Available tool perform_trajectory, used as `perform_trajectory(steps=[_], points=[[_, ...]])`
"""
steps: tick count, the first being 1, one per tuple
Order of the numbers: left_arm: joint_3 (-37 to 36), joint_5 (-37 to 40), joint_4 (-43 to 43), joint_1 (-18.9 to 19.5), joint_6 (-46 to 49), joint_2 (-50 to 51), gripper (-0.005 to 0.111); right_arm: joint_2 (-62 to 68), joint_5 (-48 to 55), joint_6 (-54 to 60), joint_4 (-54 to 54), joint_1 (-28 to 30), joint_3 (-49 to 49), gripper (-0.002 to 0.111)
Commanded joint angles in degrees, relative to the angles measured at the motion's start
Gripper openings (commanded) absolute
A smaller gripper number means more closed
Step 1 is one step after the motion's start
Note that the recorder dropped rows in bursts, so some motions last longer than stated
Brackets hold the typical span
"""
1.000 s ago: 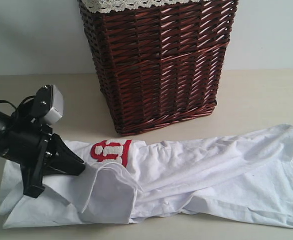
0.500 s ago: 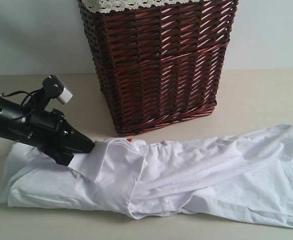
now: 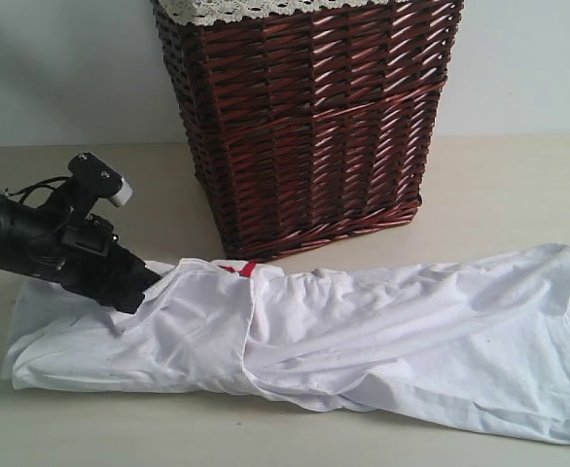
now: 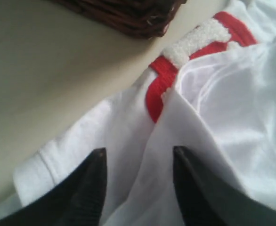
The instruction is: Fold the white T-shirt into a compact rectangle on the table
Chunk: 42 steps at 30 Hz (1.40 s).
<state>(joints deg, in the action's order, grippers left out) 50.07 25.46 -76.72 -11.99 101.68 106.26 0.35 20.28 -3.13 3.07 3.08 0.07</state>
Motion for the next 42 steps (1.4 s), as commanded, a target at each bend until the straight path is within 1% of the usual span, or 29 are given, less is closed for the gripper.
perform_trajectory(steps=[1, 3, 5, 7, 8, 9, 10, 11, 12, 13, 14, 16, 17, 19, 23, 28, 31, 34, 36, 39, 42], points=[[-0.03, -0.77, -5.68, 0.2, 0.09, 0.32, 0.064, -0.35, -0.28, 0.02, -0.12, 0.26, -0.07, 0.051], [0.53, -1.22, -8.5, 0.2, 0.23, 0.32, 0.066, -0.35, -0.28, 0.02, -0.24, 0.26, -0.07, 0.051], [1.54, -1.22, -10.54, 0.2, 0.23, 0.09, 0.065, -0.35, -0.28, 0.02, -0.24, 0.26, -0.07, 0.051], [2.8, 0.44, -11.33, 0.2, 0.23, -0.98, 0.064, -0.35, -0.28, 0.02, -0.24, 0.26, -0.07, 0.051], [3.41, 3.24, -11.22, 0.2, 0.23, -1.71, 0.063, -0.35, -0.28, 0.02, -0.24, 0.26, -0.07, 0.051], [3.69, 7.64, -10.61, 0.2, 0.23, -2.56, 0.061, -0.35, -0.28, 0.02, -0.24, 0.26, -0.07, 0.051], [3.95, 12.45, -9.09, 0.2, 0.23, -3.21, 0.058, -0.35, -0.28, 0.02, -0.24, 0.26, -0.07, 0.051], [3.95, 19.59, -6.36, 0.2, 0.54, -3.98, 0.054, -0.35, -0.28, 0.02, -0.24, 0.26, -0.07, 0.051], [3.95, 23.85, -4.17, -0.14, 1.41, -4.23, 0.05, -0.35, -0.28, 0.02, -0.24, 0.26, -0.07, 0.051], [3.95, 27.07, -0.95, -0.65, 1.92, -4.23, 0.046, -0.35, -0.28, 0.02, -0.24, 0.26, -0.07, 0.051], [3.5, 27.39, 1.96, -1.71, 2.12, -4.09, 0.041, -0.35, -0.28, 0.02, -0.24, 0.26, -0.07, 0.051], [2.59, 24.25, 6.2, -3.52, 3.66, -2.83, 0.036, -0.35, -0.28, 0.02, -0.24, 0.26, -0.07, 0.051], [1.95, 21.71, 8.48, -4.37, 4.6, -1.83, 0.035, -0.35, -0.28, 0.02, -0.24, 0.26, -0.07, 0.051], [1.33, 18.98, 9.97, -5.53, 5.37, 0.31, 0.035, -0.35, -0.28, 0.02, -0.07, 0.26, -0.07, 0.051], [1.1, 16.35, 9.59, -6.74, 7.65, 4.99, 0.035, -0.35, -0.28, 0.02, -0.07, 0.26, -0.07, 0.051], [1.1, 3.25, 7.91, -7.62, 8.22, 6.77, 0.035, -0.35, -0.28, 0.02, -0.07, 0.26, -0.07, 0.051], [1.34, -0.3, 7.69, -7.62, 8.22, 6.42, 0.035, -0.35, -0.28, 0.02, -0.07, 0.26, -0.07, 0.051], [1.23, 0.4, 7.98, -7.49, 6.34, 5.57, 0.035, -0.35, -0.28, 0.02, -0.19, 0.26, -0.07, 0.051], [1.23, 3.75, 9.77, -7.4, 2.98, 4.23, 0.035, -0.35, -0.28, 0.02, -0.19, 0.26, -0.07, 0.051], [1.23, 9.98, 10.77, -7.4, 1.5, 1.73, 0.035, -0.35, -0.28, 0.02, -0.19, 0.26, -0.07, 0.051], [1.23, 11.27, 10.58, -7.4, 1.39, 1.1, 0.035, -0.35, -0.28, 0.02, -0.19, 0.26, -0.07, 0.051]])
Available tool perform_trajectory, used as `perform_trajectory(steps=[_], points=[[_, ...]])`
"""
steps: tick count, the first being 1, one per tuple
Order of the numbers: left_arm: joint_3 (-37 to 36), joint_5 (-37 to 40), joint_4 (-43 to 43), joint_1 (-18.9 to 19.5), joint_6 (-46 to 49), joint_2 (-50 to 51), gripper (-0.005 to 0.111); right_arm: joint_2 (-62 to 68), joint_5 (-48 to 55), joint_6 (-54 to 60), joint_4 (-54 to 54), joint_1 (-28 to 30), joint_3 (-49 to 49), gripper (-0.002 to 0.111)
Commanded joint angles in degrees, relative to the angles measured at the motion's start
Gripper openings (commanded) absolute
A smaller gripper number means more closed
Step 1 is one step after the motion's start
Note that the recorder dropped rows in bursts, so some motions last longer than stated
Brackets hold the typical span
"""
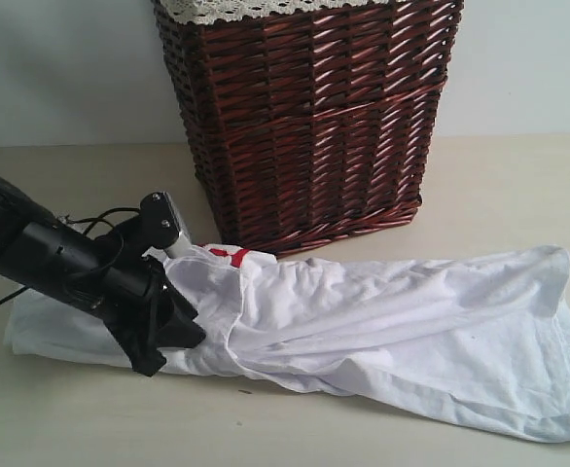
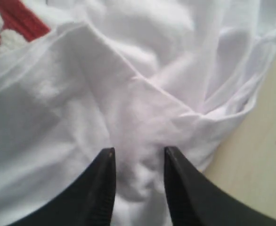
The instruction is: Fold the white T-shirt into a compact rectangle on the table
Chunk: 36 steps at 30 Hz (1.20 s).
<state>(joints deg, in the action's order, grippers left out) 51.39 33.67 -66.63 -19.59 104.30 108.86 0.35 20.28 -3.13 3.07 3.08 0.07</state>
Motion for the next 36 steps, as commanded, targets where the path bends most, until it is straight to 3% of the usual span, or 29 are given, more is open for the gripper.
perform_trajectory(steps=[1, 7, 11, 13, 17, 21, 30, 36], points=[[-0.09, 2.88, 0.62, 0.21, -1.06, -1.5, 0.035, -0.35, -0.28, 0.02, -0.19, 0.26, -0.07, 0.051], [-0.09, -2.39, -2.5, 0.21, 1.02, -1.09, 0.035, -0.35, -0.28, 0.02, -0.04, 0.26, -0.07, 0.051], [-0.09, -9.07, -10.2, 0.21, 15.0, 2.25, 0.035, -0.35, -0.28, 0.02, -0.04, 0.26, -0.07, 0.051], [-0.09, -10.45, -9.2, 0.21, 15.98, 4.57, 0.035, -0.35, -0.28, 0.02, -0.04, 0.26, -0.07, 0.051], [-1.72, -6.93, -2.34, 0.21, 13.31, 6.1, 0.031, -0.35, -0.28, 0.02, -0.04, 0.26, -0.07, 0.051], [-4.55, -0.72, 6.8, 0.21, 11.09, 4.09, 0.001, -0.35, -0.28, 0.02, -0.33, 0.26, -0.07, 0.051], [-9.35, 2.81, 9.6, 0.21, 10.35, -0.9, 0.0, -0.35, -0.7, 0.02, -0.45, 0.26, -0.07, 0.051], [-8.07, -1.68, 7.8, 0.26, 10.49, -3.79, 0.0, -0.35, -1.15, 0.02, -0.45, 0.26, -0.07, 0.051]])
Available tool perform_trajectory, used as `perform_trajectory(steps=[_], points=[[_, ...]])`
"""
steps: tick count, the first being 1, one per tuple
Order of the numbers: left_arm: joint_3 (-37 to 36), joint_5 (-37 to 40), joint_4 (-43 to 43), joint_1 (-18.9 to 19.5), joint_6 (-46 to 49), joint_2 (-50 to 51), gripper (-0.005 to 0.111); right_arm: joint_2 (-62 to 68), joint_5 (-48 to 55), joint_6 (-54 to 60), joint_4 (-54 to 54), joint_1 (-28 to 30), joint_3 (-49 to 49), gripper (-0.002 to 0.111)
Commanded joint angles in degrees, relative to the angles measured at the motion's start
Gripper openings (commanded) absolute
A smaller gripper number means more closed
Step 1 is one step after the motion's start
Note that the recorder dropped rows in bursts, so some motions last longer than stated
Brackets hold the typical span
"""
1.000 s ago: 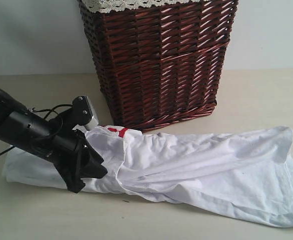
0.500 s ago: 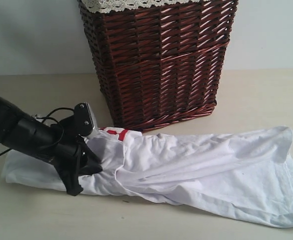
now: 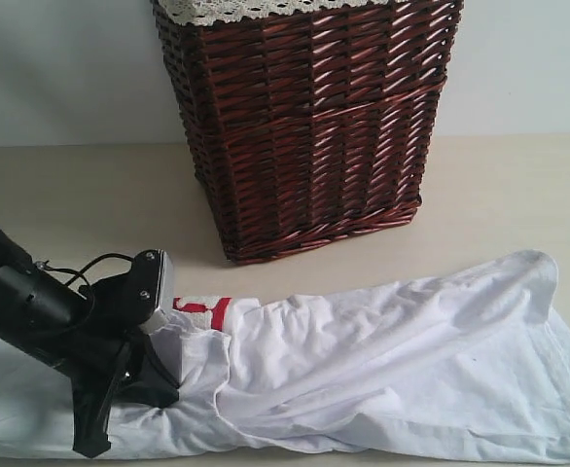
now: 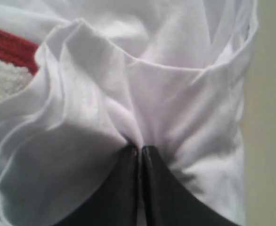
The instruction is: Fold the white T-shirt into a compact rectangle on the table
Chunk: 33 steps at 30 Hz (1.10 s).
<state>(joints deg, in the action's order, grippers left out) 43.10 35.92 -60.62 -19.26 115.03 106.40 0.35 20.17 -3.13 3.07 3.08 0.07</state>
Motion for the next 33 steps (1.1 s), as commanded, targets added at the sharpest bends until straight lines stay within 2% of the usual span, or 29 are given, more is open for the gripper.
perform_trajectory(steps=[1, 6, 10, 17, 20, 22, 25, 28, 30, 33], points=[[0.36, -5.32, 1.9, -0.07, -0.23, -1.6, 0.0, -0.35, -1.04, 0.02, -0.45, 0.26, -0.07, 0.051], [0.37, -16.54, 3.36, -0.07, -0.23, -2.3, 0.0, -0.35, -1.04, 0.02, -0.45, 0.26, -0.07, 0.051], [0.37, -19.81, 2.99, 0.29, -0.36, -3.48, 0.0, -0.35, -1.04, 0.02, -0.45, 0.26, -0.07, 0.051], [0.37, -6.4, 2.65, 1.47, -0.44, -6.4, 0.0, -0.35, -1.04, 0.02, -0.45, 0.26, -0.07, 0.051], [0.37, 6.22, 2.99, 1.22, -0.58, -5.67, 0.0, -0.35, -1.04, 0.02, -0.45, 0.26, -0.07, 0.051], [0.37, 7.71, 1.78, 0.47, -2.37, -5.67, 0.0, -0.35, -1.04, 0.02, -0.45, 0.26, -0.07, 0.051], [0.37, 2.95, -2.0, 0.41, -5.29, -5.67, 0.0, -0.35, -1.04, 0.02, -0.45, 0.26, -0.07, 0.051], [0.37, -8.97, -4.3, 0.41, -10.95, -5.67, 0.0, -0.35, -1.05, 0.02, -0.34, 0.26, -0.07, 0.051], [0.37, -13.11, -4.3, 0.41, -14.76, -5.67, 0.0, -0.35, -1.05, 0.02, -0.34, 0.26, -0.07, 0.051], [0.37, -10.48, -3.48, 0.41, -14.87, -5.8, 0.0, -0.35, -1.05, 0.02, -0.34, 0.26, -0.07, 0.051]])
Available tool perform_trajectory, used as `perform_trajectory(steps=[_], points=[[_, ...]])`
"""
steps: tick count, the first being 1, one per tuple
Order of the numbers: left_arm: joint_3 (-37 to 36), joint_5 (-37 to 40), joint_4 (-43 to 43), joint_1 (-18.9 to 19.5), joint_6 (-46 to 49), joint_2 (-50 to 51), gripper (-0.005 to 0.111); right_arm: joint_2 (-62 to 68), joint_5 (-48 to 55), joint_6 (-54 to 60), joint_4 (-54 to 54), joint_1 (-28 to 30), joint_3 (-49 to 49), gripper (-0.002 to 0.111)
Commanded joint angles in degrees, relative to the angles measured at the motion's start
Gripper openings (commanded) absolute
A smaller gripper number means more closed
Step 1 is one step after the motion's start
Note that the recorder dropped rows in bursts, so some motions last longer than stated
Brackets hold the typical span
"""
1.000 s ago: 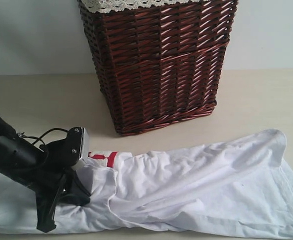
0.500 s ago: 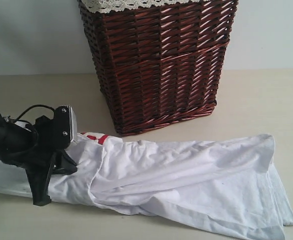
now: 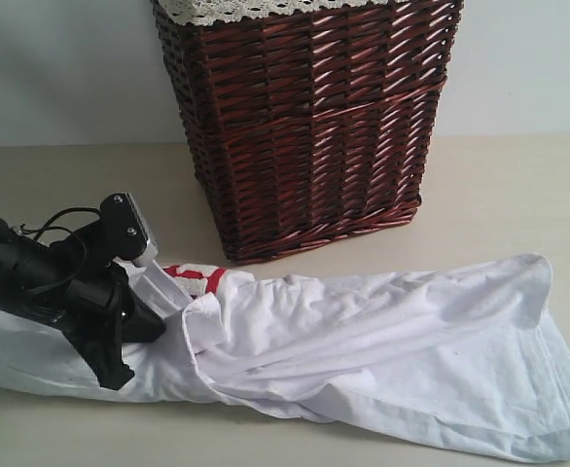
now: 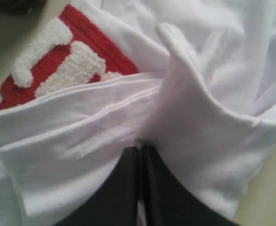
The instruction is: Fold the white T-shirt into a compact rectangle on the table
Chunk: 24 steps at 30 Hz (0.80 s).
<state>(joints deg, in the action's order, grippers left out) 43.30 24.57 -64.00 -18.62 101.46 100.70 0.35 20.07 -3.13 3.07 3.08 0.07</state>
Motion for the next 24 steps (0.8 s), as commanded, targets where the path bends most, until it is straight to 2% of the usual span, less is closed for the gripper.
perform_trajectory(steps=[1, 4, 7, 10, 12, 14, 19, 22, 24], points=[[0.17, 3.16, 0.7, -0.23, -1.31, -0.5, 0.001, -0.35, -0.94, 0.02, -0.34, 0.26, -0.07, 0.051], [0.17, 9.05, 2.23, -0.23, -1.31, -2.07, 0.012, -0.35, -0.94, 0.02, -0.34, 0.26, -0.07, 0.051], [0.17, 14.02, 2.23, -0.23, -1.46, -3.61, 0.032, -0.35, -0.94, 0.02, -0.45, 0.26, -0.07, 0.051], [0.17, 15.02, 2.23, -0.23, -3.07, -4.77, 0.049, -0.35, -0.94, 0.02, -0.45, 0.26, -0.07, 0.051], [0.17, 14.77, 2.36, 0.0, -3.22, -5.49, 0.056, -0.35, -0.94, 0.02, -0.45, 0.26, -0.07, 0.051], [0.17, 12.22, 2.36, 0.81, -3.22, -6.23, 0.056, -0.35, -0.94, 0.02, -0.45, 0.26, -0.07, 0.051], [0.17, -4.83, 3.58, 5.71, -6.88, -6.24, 0.048, -0.35, -0.94, 0.02, -0.45, 0.26, -0.07, 0.051], [0.17, -5.91, 3.61, 10.55, -11.53, -5.46, 0.046, -0.35, -0.94, 0.02, -0.21, 0.26, -0.07, 0.051], [0.17, -5.91, 3.74, 14.41, -16.64, -5.22, 0.05, -0.35, -0.94, 0.02, -0.21, 0.26, -0.07, 0.051]])
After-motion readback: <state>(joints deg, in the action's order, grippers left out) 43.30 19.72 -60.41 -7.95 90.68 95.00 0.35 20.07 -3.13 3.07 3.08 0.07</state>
